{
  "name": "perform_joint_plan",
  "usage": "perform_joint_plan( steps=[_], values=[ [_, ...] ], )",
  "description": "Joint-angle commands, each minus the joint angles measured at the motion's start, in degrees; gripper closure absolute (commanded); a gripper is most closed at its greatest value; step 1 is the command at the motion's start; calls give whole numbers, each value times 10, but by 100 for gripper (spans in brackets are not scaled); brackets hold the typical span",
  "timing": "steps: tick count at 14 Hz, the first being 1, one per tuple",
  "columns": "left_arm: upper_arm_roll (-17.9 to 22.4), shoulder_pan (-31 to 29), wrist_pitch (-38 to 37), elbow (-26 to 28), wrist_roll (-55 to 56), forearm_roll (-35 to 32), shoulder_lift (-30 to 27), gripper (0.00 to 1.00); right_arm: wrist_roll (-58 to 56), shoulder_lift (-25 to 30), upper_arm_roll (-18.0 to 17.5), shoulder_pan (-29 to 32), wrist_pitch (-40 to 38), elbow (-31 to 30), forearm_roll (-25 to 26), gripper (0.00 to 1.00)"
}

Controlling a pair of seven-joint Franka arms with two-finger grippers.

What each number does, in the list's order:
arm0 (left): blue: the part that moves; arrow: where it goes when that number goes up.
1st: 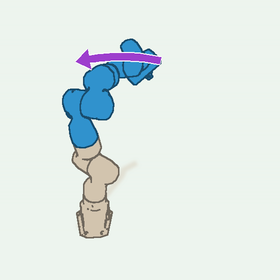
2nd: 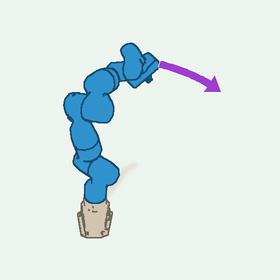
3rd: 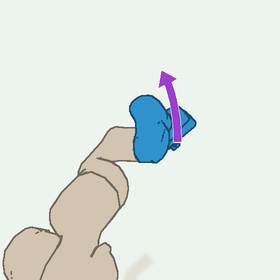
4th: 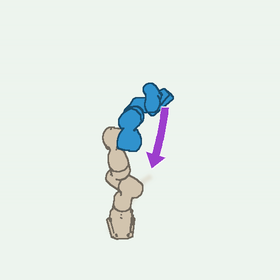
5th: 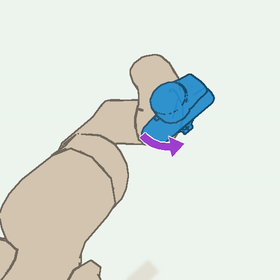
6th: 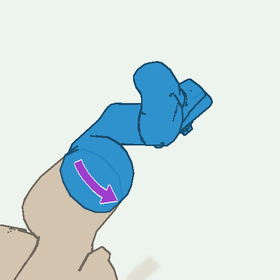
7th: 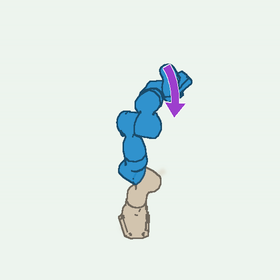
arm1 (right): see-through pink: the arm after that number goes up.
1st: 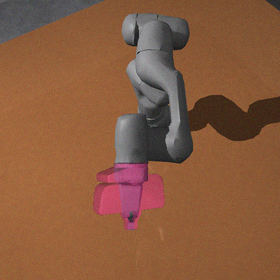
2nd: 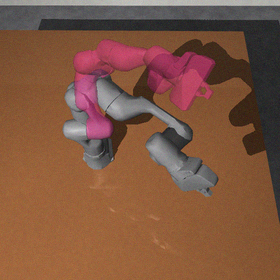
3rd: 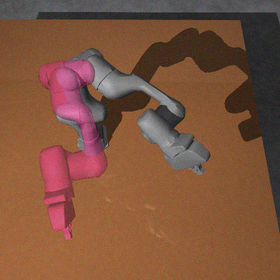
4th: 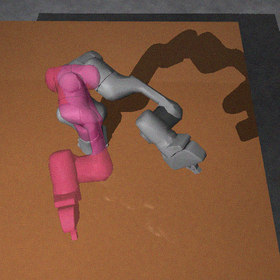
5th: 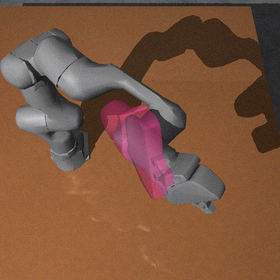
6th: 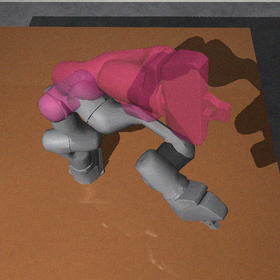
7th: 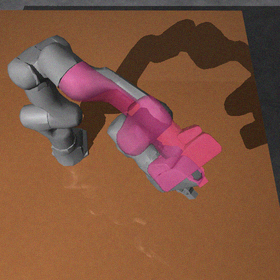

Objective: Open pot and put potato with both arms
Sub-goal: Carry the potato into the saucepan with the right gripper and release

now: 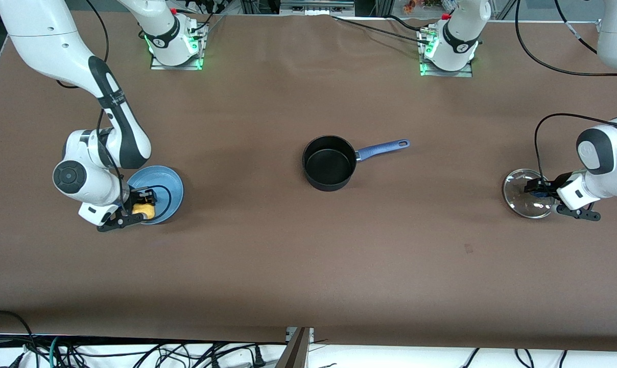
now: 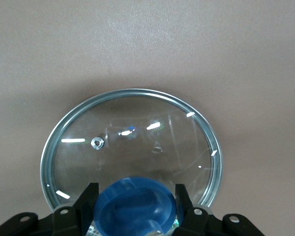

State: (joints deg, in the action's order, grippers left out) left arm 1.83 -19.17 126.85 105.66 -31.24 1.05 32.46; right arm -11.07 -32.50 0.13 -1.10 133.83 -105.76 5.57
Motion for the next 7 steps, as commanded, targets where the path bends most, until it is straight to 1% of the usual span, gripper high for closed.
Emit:
perform_joint_plan(
  steps=[1,2,3,5,7],
  values=[
    [0,2,-18,-14,-8,16,-20,0,62,31,-26,-2,-117,48,-1,100],
    [-1,7,-46,-26,0,25,-46,0,99,38,-49,-3,-160,63,-5,100],
    [-1,19,-84,-52,15,34,-68,0,150,44,-72,-3,-194,77,-9,100],
    [-1,50,-166,-105,65,32,-101,0,269,46,-128,-3,-212,85,-21,100],
    [-5,74,-222,-139,138,24,-136,0,391,45,-188,-3,-212,85,-23,100]
  ],
)
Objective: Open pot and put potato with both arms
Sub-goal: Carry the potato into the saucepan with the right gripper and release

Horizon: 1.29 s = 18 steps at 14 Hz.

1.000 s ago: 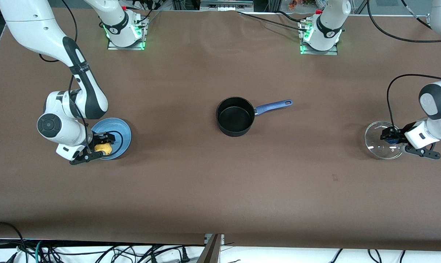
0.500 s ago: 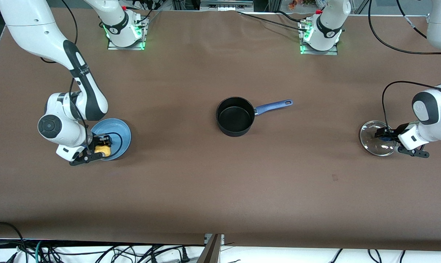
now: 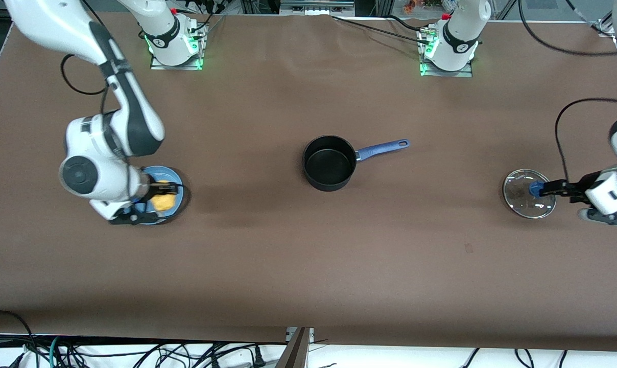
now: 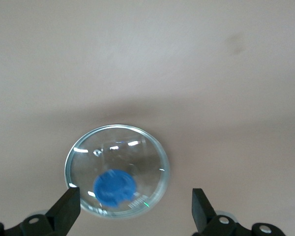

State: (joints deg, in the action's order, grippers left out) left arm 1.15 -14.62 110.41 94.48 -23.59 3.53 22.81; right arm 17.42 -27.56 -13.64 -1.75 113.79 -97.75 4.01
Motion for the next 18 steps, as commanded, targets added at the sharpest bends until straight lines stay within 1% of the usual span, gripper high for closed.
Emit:
perform_joint_plan(
  steps=[1,2,4,5,6,7,8,10,11,12,13,14,15,16,17,18],
  values=[
    [2,43,-87,-43,82,-8,-57,0,183,-5,-85,-2,-7,5,-14,100],
    [2,55,-121,-60,86,-9,-76,0,254,-7,-105,-17,-2,6,-22,100],
    [2,72,-169,-82,86,-13,-102,0,355,-14,-116,-74,26,22,-55,100],
    [2,82,-171,-83,86,-27,-116,0,400,-18,-114,-108,47,26,-71,100],
    [2,86,-171,-86,86,-39,-125,0,439,-26,-114,-130,73,26,-74,100],
    [1,86,-169,-101,86,-42,-127,0,482,-41,-114,-151,108,26,-75,100],
    [-8,91,-174,-109,93,-40,-129,0,535,-58,-114,-180,149,26,-74,100],
    [-35,107,-201,-110,175,-48,-140,0,605,-91,-113,-220,217,40,-67,100],
    [-57,107,-213,-110,210,-48,-142,0,627,-105,-111,-241,235,53,-66,100],
    [-76,105,-213,-110,219,-49,-142,0,641,-116,-108,-254,248,65,-66,100],
    [-77,105,-213,-111,220,-48,-139,0,646,-128,-106,-258,256,76,-66,100],
    [-77,104,-215,-113,219,-48,-138,0,648,-135,-106,-258,258,84,-67,92],
    [-77,105,-215,-113,219,-49,-136,0,648,-140,-106,-262,261,88,-66,80],
    [-77,105,-215,-113,220,-49,-133,0,648,-140,-106,-264,262,88,-66,39],
    [-77,102,-215,-113,220,-49,-132,0,647,-137,-105,-261,261,89,-66,0],
    [-77,100,-215,-114,220,-49,-132,0,646,-130,-104,-258,255,91,-66,0]
  ],
)
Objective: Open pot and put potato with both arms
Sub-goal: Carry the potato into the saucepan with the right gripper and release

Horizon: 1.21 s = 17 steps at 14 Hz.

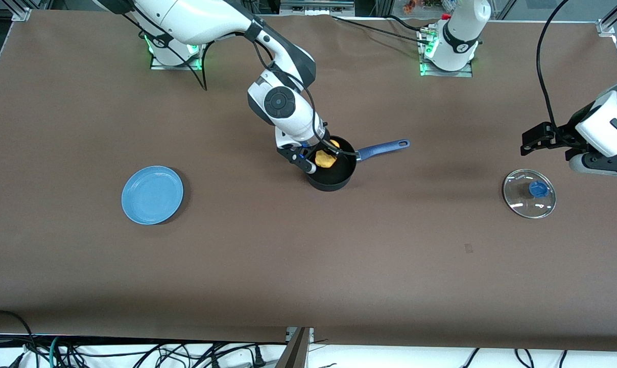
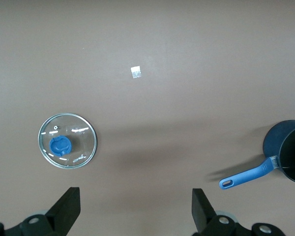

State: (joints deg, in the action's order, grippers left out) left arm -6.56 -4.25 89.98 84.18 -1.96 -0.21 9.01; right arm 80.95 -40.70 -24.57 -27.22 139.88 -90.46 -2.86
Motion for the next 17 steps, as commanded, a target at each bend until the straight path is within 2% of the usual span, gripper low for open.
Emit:
perform_joint_plan(
  steps=[1,5,8,10,12,13,17],
  values=[
    [1,-4,-10,-11,4,-11,6,0,8,13,14,3,-30,20,5,0],
    [2,-4,-10,-11,4,-11,6,0,2,55,26,30,-136,75,8,0],
    [-1,2,-11,-11,4,-12,7,0,-8,124,93,36,-234,74,51,0],
    [-2,1,-11,-11,4,-11,7,0,-95,163,133,37,-294,71,61,0],
    [-1,-1,-11,-11,4,-11,7,0,-209,202,186,38,-367,69,45,0],
    [0,-2,-11,-11,4,-11,7,0,-239,221,198,42,-385,67,28,0],
    [0,-1,-11,-20,4,-11,7,0,-404,323,201,129,-465,21,18,0]
  ],
)
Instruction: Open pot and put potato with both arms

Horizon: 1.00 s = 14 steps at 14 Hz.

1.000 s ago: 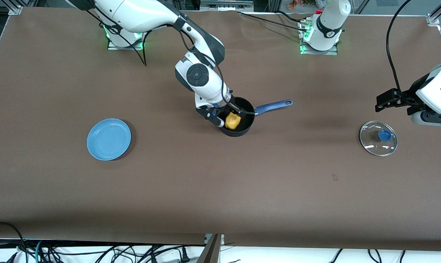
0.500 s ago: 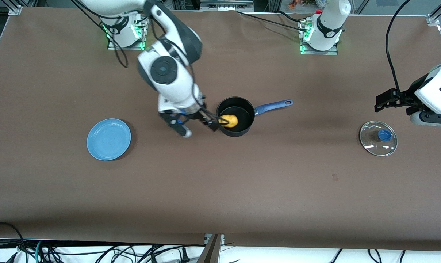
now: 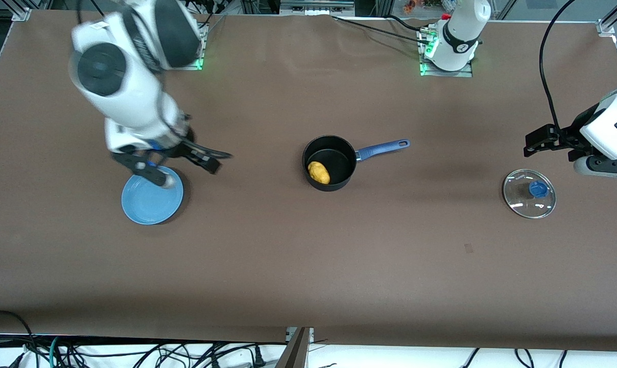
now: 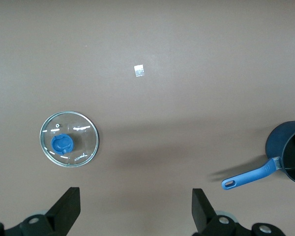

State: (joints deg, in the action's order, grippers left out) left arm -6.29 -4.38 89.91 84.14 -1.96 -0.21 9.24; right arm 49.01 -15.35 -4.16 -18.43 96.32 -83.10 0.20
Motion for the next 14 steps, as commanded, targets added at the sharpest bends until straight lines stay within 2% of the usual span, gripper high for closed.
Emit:
perform_joint_plan(
  steps=[1,4,6,8,14],
  values=[
    [-3,-1,-11,-27,5,-10,12,0,-136,96,-3,69,-58,-61,-15,0],
    [-1,-3,-15,-32,5,-9,14,0,-333,150,-3,165,-128,-66,-17,0],
    [0,-3,-15,-32,5,-9,14,0,-420,166,5,189,-147,-67,-11,0],
    [0,-3,-15,-32,5,-9,14,0,-464,167,27,190,-152,-63,-6,0],
    [0,-3,-15,-32,5,-10,14,0,-480,157,23,187,-147,-45,4,0]
  ],
)
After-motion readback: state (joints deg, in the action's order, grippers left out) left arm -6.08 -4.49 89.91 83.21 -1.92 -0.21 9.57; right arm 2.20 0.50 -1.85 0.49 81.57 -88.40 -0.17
